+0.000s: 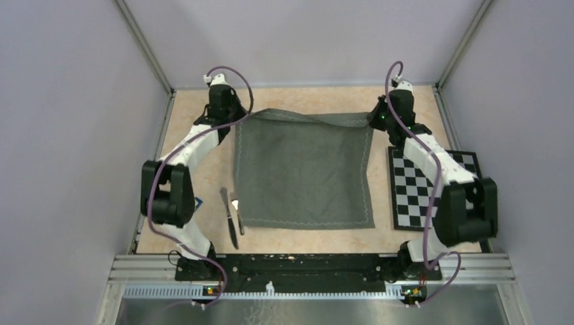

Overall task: Fold the napkin into a case and place the utensils inside
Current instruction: Fold and flatten the napkin at the center of the board.

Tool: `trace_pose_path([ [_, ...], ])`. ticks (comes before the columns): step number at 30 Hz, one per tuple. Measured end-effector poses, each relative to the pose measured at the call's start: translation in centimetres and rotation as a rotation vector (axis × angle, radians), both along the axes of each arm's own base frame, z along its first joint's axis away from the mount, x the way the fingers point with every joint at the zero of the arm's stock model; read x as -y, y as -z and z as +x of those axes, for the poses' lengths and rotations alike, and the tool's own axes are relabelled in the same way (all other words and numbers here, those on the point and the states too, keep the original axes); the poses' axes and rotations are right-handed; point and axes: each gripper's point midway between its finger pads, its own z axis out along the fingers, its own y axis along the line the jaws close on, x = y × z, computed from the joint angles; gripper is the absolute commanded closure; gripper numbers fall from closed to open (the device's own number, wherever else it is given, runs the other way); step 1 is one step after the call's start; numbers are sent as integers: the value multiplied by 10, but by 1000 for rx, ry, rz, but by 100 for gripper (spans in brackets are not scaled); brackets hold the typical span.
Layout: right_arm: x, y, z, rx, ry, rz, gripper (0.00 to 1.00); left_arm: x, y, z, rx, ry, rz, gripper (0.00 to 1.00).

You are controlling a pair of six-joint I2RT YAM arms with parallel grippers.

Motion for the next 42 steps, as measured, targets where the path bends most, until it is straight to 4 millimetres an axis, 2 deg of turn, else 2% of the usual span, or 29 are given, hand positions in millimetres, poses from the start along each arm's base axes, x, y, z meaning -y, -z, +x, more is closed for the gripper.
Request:
trace_pose_path([
  [4, 9, 53, 58, -62, -3, 26, 100, -8, 68, 43, -90, 60, -141, 100],
  [8, 4, 95, 117, -96, -74, 82, 100, -2, 108, 76, -119, 155, -285, 100],
  [10, 1, 111, 132, -112, -110, 110, 100, 0, 122, 81, -134, 194, -344, 100],
  [13, -2, 127, 139, -141, -148, 134, 100, 0, 128, 80, -148, 233, -395, 100],
  [15, 1, 129, 137, -158, -155, 138, 100, 0, 123, 80, -135, 253, -414, 100],
  [18, 7, 113, 146, -142, -159, 139, 100, 6, 111, 83, -108, 293, -438, 100],
  [24, 33, 68, 194, -15, -167, 124, 100, 15, 109, 78, -108, 317, -486, 100],
  [28, 36, 64, 214, 4, -193, 116, 100, 20, 112, 73, -126, 324, -513, 100],
  [31, 36, 73, 219, -13, -202, 108, 100, 21, 111, 73, -123, 327, -515, 100],
  [37, 32, 95, 202, -105, -212, 142, 100, 20, 111, 71, -146, 331, -516, 100],
  [40, 28, 112, 170, -202, -204, 179, 100, 21, 114, 59, -193, 336, -515, 100],
  [42, 26, 123, 138, -279, -195, 198, 100, 23, 119, 36, -248, 334, -522, 100],
])
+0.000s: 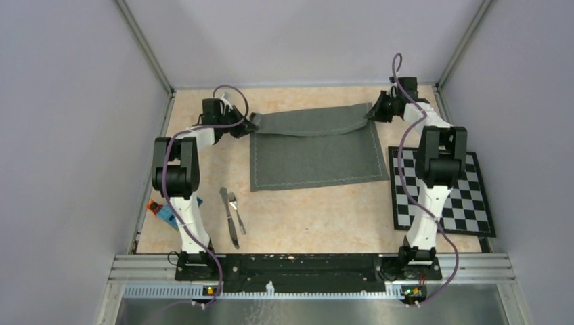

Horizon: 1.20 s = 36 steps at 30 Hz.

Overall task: Fold the napkin into a case and place the utensils inside
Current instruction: Fold and flatten the napkin at the center of the board.

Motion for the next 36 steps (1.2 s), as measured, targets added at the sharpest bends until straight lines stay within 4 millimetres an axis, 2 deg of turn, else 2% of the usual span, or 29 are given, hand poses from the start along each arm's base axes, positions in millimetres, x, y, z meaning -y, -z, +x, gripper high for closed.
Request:
trace_pose_path([
  [1, -1, 3, -16, -35, 1, 2, 100, 1, 1, -13, -28, 4, 0, 100],
  [2, -1, 4, -41, -85, 1, 2, 100, 0, 3, -26, -54, 7, 3, 100],
  [6, 0, -6, -85, -131, 7, -13, 100, -1, 4, -87, -149, 16, 15, 100],
  [9, 4, -19, -120, -134, 16, -37, 100, 2, 0, -123, -180, 30, 20, 100],
  [14, 12, -25, -160, -135, 46, -84, 100, 14, -5, -167, -191, 70, 39, 100],
  [18, 11, -6, -190, -175, 44, -89, 100, 19, 5, -198, -223, 90, 53, 100],
  [21, 13, 16, -209, -234, 42, -101, 100, 18, 16, -214, -264, 87, 63, 100],
  [24, 15, 25, -219, -267, 45, -118, 100, 14, 25, -220, -292, 74, 81, 100],
  [30, 21, 11, -220, -212, 71, -146, 100, 13, 26, -224, -295, 68, 90, 100],
  [36, 24, 0, -225, -171, 79, -158, 100, 11, 12, -226, -254, 64, 107, 100],
])
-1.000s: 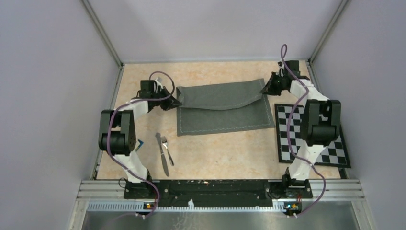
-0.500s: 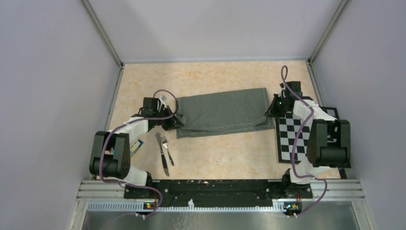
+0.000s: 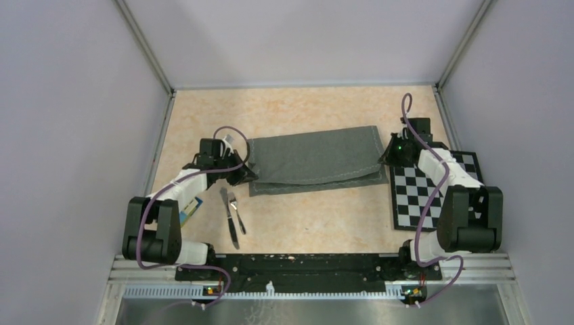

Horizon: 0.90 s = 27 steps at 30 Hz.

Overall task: Fold the napkin into a case and place the utensils inside
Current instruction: Fold and flatten the napkin at the center of the board.

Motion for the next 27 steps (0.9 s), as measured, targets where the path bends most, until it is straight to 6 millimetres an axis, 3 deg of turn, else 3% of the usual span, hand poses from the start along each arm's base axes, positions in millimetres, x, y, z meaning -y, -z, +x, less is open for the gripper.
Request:
trace_pose_path([
  [4, 0, 7, -6, -20, -1, -1, 100, 0, 0, -1, 6, 4, 3, 100],
  [13, 0, 19, -16, -52, 1, -3, 100, -1, 22, -22, -58, 10, 12, 100],
  [27, 4, 27, -22, -73, 15, -23, 100, 1, 30, -25, -73, 23, 20, 100],
])
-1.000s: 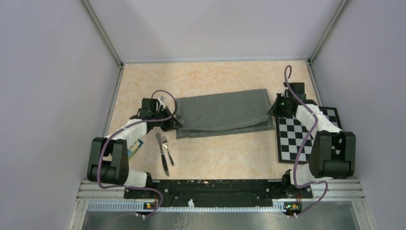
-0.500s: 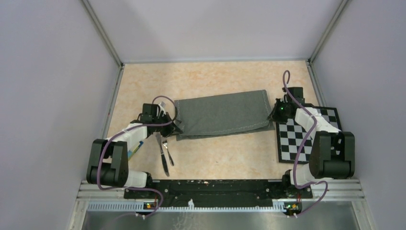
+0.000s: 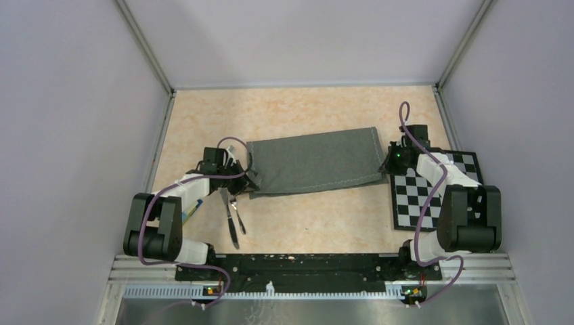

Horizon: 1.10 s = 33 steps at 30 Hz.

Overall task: Fold the napkin into a case and place the utensils inside
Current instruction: Fold and flatten the napkin at the center of the board.

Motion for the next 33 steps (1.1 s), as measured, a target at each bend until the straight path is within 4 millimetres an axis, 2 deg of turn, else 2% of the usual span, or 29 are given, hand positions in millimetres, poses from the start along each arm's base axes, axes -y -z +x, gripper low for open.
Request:
trace_pose_path([
  [16, 1, 14, 0, -39, 3, -3, 100, -3, 17, -3, -46, 0, 28, 98],
  [33, 2, 22, 0, -59, 7, -8, 100, -4, 21, -3, -47, 9, 36, 98],
])
